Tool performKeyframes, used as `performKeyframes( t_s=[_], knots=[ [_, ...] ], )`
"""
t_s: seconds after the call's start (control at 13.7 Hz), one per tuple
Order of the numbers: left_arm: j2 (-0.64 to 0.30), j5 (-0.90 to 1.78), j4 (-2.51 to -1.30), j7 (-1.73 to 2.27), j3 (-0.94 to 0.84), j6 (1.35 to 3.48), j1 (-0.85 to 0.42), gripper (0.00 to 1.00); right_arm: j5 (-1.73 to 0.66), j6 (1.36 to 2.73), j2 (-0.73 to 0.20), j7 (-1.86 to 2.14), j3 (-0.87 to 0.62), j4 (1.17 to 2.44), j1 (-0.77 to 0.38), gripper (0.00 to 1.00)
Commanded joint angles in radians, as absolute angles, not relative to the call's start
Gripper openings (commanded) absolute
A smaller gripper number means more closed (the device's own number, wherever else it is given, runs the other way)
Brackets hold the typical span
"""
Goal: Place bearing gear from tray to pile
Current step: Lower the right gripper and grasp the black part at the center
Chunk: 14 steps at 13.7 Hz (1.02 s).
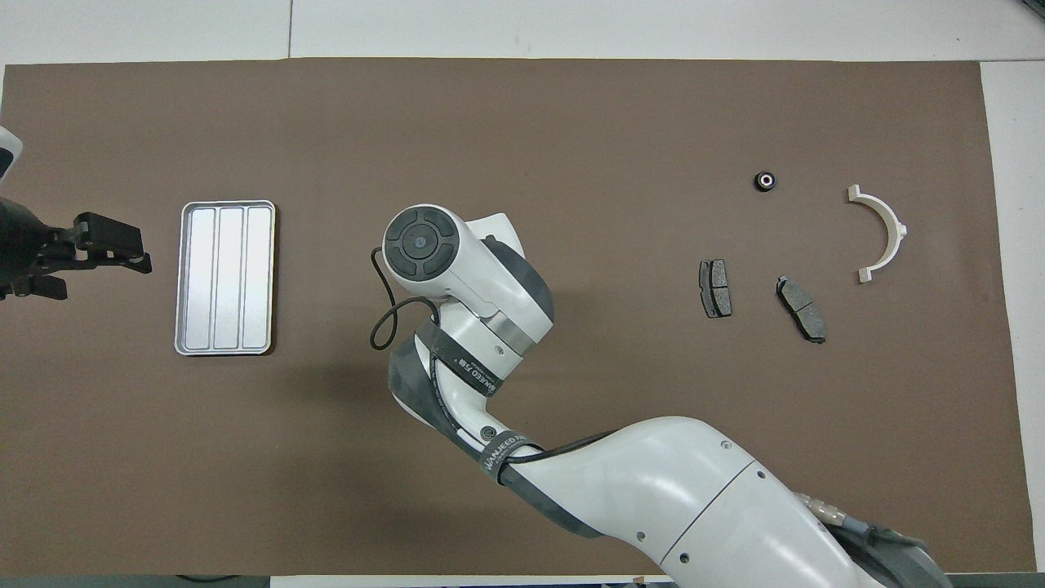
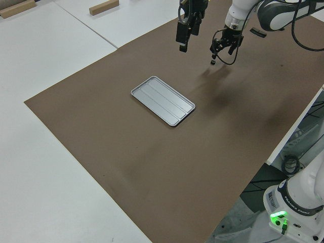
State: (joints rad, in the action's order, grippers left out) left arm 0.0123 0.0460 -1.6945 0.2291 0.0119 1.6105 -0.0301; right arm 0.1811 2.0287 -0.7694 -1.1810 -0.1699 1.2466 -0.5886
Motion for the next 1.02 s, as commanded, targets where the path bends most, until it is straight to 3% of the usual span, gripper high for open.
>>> performKeyframes(
  t_s=[0.0, 0.29, 0.44, 0.59, 0.66, 0.73, 0.95],
  knots=[
    [0.02, 0.052, -1.692, 0.222, 0.005, 1.598, -0.025, 1.0, 0.215, 2.028, -0.85, -1.195, -0.167, 1.148, -0.609, 1.0],
    [0.02, 0.052, -1.692, 0.221, 0.005, 1.597, -0.026, 1.0, 0.224, 2.034, -0.862, -1.196, -0.166, 1.15, -0.609, 1.0],
    [0.02, 0.052, -1.692, 0.222, 0.006, 1.598, -0.028, 1.0, 0.224, 2.04, -0.871, -1.197, -0.166, 1.15, -0.607, 0.94],
    [0.021, 0.054, -1.692, 0.221, 0.005, 1.597, -0.026, 1.0, 0.224, 2.043, -0.871, -1.197, -0.166, 1.15, -0.607, 0.79],
    [0.021, 0.052, -1.692, 0.221, 0.006, 1.597, -0.026, 1.0, 0.224, 2.045, -0.873, -1.198, -0.164, 1.15, -0.604, 0.67],
    [0.021, 0.054, -1.693, 0.221, 0.006, 1.597, -0.026, 1.0, 0.222, 2.045, -0.873, -1.198, -0.166, 1.15, -0.601, 0.47],
    [0.021, 0.052, -1.693, 0.221, 0.005, 1.597, -0.028, 1.0, 0.221, 2.063, -0.873, -1.198, -0.166, 1.155, -0.6, 0.17]
  ],
)
